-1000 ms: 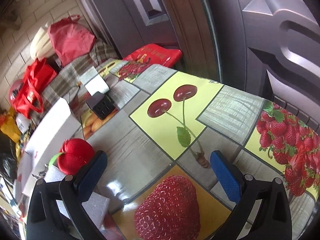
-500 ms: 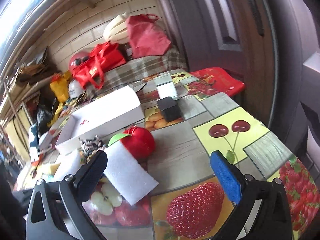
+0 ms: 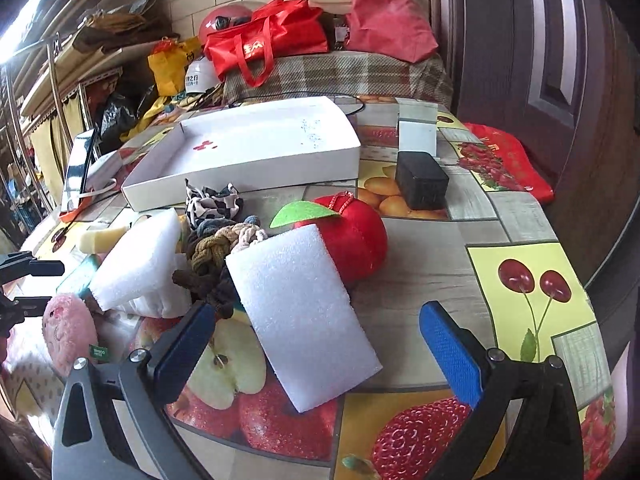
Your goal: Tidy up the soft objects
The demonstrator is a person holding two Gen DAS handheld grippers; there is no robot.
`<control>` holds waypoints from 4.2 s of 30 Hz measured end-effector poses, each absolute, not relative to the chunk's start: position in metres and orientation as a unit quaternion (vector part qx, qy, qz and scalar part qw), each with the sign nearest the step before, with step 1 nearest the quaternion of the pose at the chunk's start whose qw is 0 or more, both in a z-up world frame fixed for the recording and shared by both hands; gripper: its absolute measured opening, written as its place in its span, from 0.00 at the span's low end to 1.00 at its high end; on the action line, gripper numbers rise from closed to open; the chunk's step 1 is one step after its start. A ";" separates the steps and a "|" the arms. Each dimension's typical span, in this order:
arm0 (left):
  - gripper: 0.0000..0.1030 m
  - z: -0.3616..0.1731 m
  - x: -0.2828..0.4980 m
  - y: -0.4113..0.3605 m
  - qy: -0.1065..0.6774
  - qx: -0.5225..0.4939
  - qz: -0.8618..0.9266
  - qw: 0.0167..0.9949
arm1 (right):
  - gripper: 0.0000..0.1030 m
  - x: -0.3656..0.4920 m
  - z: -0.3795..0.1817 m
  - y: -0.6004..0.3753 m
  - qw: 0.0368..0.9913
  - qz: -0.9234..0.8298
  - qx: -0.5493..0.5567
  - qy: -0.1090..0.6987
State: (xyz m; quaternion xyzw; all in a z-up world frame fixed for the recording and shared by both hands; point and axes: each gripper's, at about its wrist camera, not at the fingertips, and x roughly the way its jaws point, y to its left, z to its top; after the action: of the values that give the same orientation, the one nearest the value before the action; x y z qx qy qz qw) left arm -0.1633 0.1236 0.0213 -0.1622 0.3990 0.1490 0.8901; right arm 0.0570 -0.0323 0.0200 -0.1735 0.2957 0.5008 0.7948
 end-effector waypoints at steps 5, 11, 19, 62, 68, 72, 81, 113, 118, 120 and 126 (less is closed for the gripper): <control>0.77 0.018 -0.140 0.113 0.417 -0.129 0.141 0.888 | 0.90 0.056 0.012 -0.017 0.779 0.508 -0.203 0.307; 0.77 0.025 -0.136 0.101 0.406 -0.102 0.141 0.897 | 0.71 0.053 0.006 -0.009 0.768 0.510 -0.221 0.318; 0.48 0.010 -0.142 0.106 0.426 -0.096 0.153 0.886 | 0.51 0.049 0.012 -0.018 0.780 0.508 -0.211 0.301; 0.48 0.064 -0.134 0.189 0.122 -0.104 0.339 0.927 | 0.52 0.036 0.042 0.013 0.874 0.448 -0.029 0.185; 0.48 0.063 -0.144 0.217 0.105 -0.127 0.373 0.913 | 0.52 0.036 0.044 0.043 0.873 0.454 -0.008 0.180; 0.48 0.062 -0.142 0.231 0.107 -0.140 0.378 0.909 | 0.52 0.050 0.043 0.054 0.864 0.461 0.024 0.199; 0.48 0.063 -0.120 0.237 0.120 -0.116 0.362 0.917 | 0.52 0.085 0.043 0.059 0.885 0.416 0.047 0.203; 0.48 0.052 -0.038 0.262 0.222 -0.127 0.367 0.894 | 0.53 0.059 0.041 0.161 0.860 0.459 -0.090 0.205; 0.49 0.050 -0.036 0.263 0.230 -0.127 0.378 0.888 | 0.54 0.064 0.038 0.167 0.853 0.460 -0.097 0.224; 0.48 0.051 -0.036 0.264 0.230 -0.126 0.378 0.888 | 0.63 0.061 0.039 0.167 0.853 0.460 -0.100 0.223; 0.62 0.053 -0.041 0.260 0.213 -0.116 0.395 0.886 | 0.82 0.061 0.041 0.164 0.863 0.447 -0.098 0.215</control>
State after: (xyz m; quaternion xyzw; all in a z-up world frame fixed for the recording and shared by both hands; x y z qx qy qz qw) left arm -0.0411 0.2605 0.0528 -0.1164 0.2135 0.3946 0.8861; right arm 0.0608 0.1644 0.0410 -0.0976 0.2153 0.4474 0.8625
